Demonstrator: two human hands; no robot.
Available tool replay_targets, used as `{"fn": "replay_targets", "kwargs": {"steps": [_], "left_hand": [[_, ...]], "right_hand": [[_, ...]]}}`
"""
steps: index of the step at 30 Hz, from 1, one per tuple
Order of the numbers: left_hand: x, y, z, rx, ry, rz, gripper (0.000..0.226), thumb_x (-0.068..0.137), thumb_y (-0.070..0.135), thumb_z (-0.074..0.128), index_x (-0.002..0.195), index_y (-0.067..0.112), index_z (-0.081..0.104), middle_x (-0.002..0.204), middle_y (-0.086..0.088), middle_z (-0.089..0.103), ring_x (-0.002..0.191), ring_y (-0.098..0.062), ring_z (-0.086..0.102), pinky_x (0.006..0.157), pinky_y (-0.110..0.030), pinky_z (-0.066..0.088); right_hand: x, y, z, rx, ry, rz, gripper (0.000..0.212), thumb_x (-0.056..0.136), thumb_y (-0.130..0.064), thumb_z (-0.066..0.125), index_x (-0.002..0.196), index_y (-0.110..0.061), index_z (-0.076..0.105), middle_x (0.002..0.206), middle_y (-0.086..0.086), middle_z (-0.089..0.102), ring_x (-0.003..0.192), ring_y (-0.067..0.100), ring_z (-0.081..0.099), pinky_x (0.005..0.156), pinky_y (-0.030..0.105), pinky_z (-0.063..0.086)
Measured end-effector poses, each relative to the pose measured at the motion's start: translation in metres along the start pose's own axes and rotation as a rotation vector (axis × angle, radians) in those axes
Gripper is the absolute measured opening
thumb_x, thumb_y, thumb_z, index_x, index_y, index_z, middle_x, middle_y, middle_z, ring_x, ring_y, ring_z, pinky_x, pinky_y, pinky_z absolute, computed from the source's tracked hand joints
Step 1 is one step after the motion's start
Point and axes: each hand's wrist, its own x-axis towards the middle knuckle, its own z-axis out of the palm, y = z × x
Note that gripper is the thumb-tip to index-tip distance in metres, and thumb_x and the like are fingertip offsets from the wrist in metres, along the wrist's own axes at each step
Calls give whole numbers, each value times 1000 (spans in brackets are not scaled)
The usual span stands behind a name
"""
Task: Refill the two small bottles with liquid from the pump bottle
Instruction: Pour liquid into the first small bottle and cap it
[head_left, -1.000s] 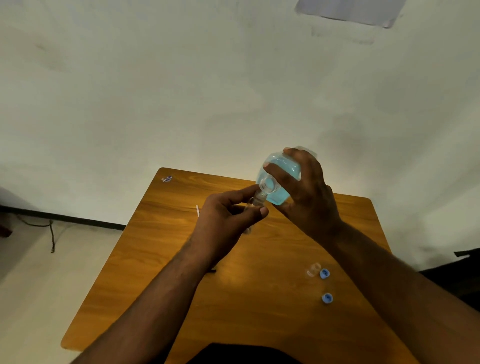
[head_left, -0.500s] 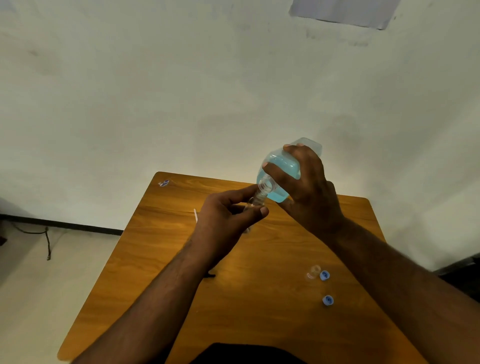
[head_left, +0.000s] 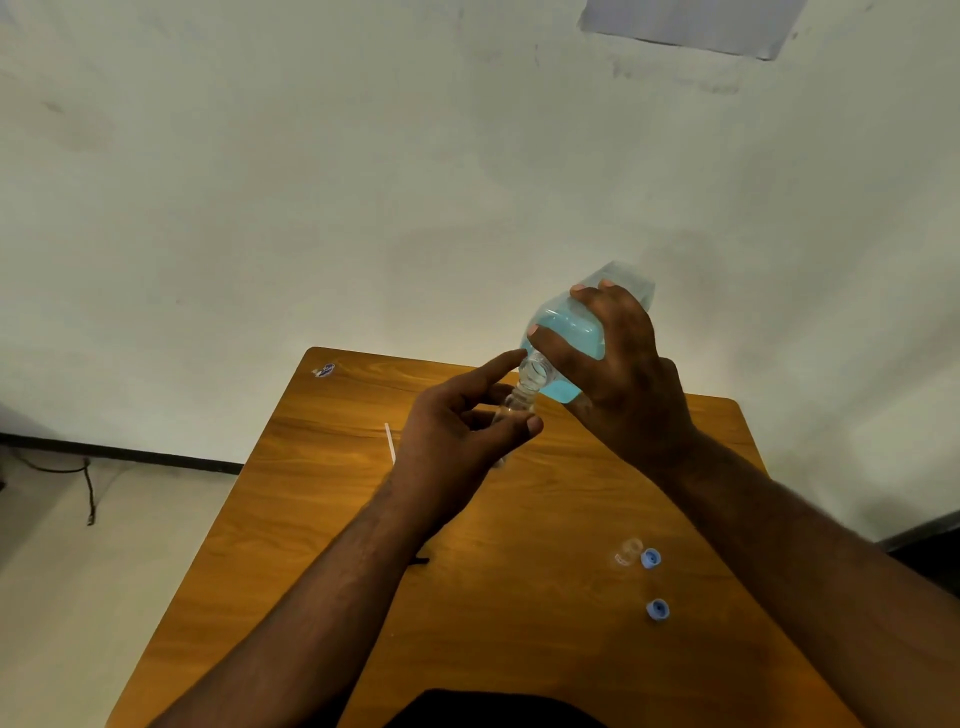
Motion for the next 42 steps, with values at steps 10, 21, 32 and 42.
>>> {"fn": "replay_targets", "kwargs": {"steps": [10, 21, 32, 42], "left_hand": [[2, -2, -2, 13, -21, 23, 63, 82, 15, 75, 138, 30, 52, 108, -2, 70, 94, -17, 71, 60, -19, 53], [2, -1, -4, 70, -46, 27, 65, 81, 18, 76, 139, 33, 51, 107, 5, 70, 97, -15, 71, 62, -21, 54], [3, -2, -3, 49, -41, 12, 65, 81, 17, 76, 139, 33, 51, 106, 2, 70, 96, -16, 70, 59, -19, 54], [3, -1, -3, 54, -31, 17, 64, 81, 18, 76, 138, 34, 52, 109, 2, 70, 97, -14, 71, 61, -20, 54]], "right_hand": [[2, 2, 2, -18, -11, -16, 73, 76, -11, 76, 135, -26, 35, 139, 17, 29, 132, 43, 35, 77, 53, 58], [1, 3, 0, -31, -12, -19, 74, 77, -12, 76, 136, -27, 34, 139, 17, 29, 132, 44, 35, 76, 51, 58], [2, 4, -1, -40, -3, -32, 73, 78, -10, 74, 135, -27, 34, 139, 17, 30, 131, 44, 36, 76, 51, 58], [4, 5, -1, -46, -8, -34, 72, 78, -13, 75, 135, -27, 34, 139, 17, 30, 131, 44, 36, 78, 52, 57]]}}
